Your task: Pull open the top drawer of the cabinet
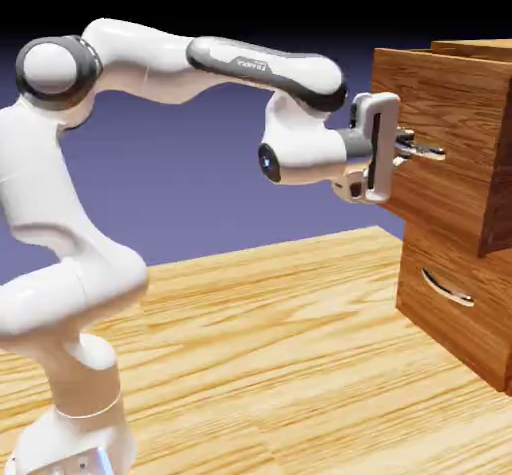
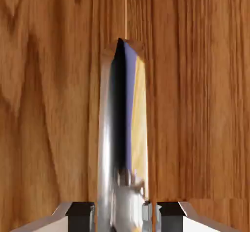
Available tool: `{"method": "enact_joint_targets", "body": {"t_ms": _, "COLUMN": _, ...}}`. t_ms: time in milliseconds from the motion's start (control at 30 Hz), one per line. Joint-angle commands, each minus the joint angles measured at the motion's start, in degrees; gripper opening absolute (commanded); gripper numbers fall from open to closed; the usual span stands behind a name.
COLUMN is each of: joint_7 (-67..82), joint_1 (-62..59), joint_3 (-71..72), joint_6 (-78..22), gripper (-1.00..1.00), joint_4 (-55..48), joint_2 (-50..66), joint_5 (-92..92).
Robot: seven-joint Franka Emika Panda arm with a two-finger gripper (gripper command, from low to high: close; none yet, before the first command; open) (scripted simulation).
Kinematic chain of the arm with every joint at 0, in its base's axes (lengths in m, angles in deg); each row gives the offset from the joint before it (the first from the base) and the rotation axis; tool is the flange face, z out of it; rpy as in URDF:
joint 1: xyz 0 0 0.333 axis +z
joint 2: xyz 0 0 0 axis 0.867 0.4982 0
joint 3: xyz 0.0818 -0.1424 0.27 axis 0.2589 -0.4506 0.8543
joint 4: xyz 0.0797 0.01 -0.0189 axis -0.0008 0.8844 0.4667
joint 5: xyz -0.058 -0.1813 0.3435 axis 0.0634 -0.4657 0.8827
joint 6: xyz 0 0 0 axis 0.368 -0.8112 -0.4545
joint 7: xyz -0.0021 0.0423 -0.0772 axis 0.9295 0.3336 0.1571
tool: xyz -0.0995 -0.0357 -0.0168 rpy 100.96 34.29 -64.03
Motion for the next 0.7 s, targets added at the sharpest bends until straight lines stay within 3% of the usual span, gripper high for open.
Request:
{"method": "enact_joint_targets", "body": {"t_ms": 0, "joint_7": 0.2, "joint_1": 2.1, "joint_3": -1.9, "joint_6": 0.1, "gripper": -1.00, "joint_4": 1.0, "joint_2": -0.4, "joint_5": 0.0}}
{"method": "enact_joint_targets", "body": {"t_ms": 133, "joint_7": 0.9, "joint_1": 10.4, "joint_3": -9.4, "joint_6": 0.2, "gripper": -1.00, "joint_4": 5.2, "joint_2": -2.3, "joint_5": -0.1}}
{"method": "enact_joint_targets", "body": {"t_ms": 367, "joint_7": -16.5, "joint_1": -1.5, "joint_3": 0.3, "joint_6": -3.4, "gripper": -1.00, "joint_4": 6.7, "joint_2": -12.6, "joint_5": -6.7}}
{"method": "enact_joint_targets", "body": {"t_ms": 533, "joint_7": -21.7, "joint_1": 6.4, "joint_3": -6.1, "joint_6": -3.8, "gripper": -1.00, "joint_4": 14.9, "joint_2": -19.5, "joint_5": -10.1}}
{"method": "enact_joint_targets", "body": {"t_ms": 567, "joint_7": -21.7, "joint_1": 6.4, "joint_3": -6.1, "joint_6": -3.8, "gripper": 1.00, "joint_4": 14.9, "joint_2": -19.5, "joint_5": -10.1}}
{"method": "enact_joint_targets", "body": {"t_ms": 667, "joint_7": -23.2, "joint_1": 10.6, "joint_3": -9.2, "joint_6": -3.2, "gripper": 1.00, "joint_4": 18.3, "joint_2": -22.5, "joint_5": -11.7}}
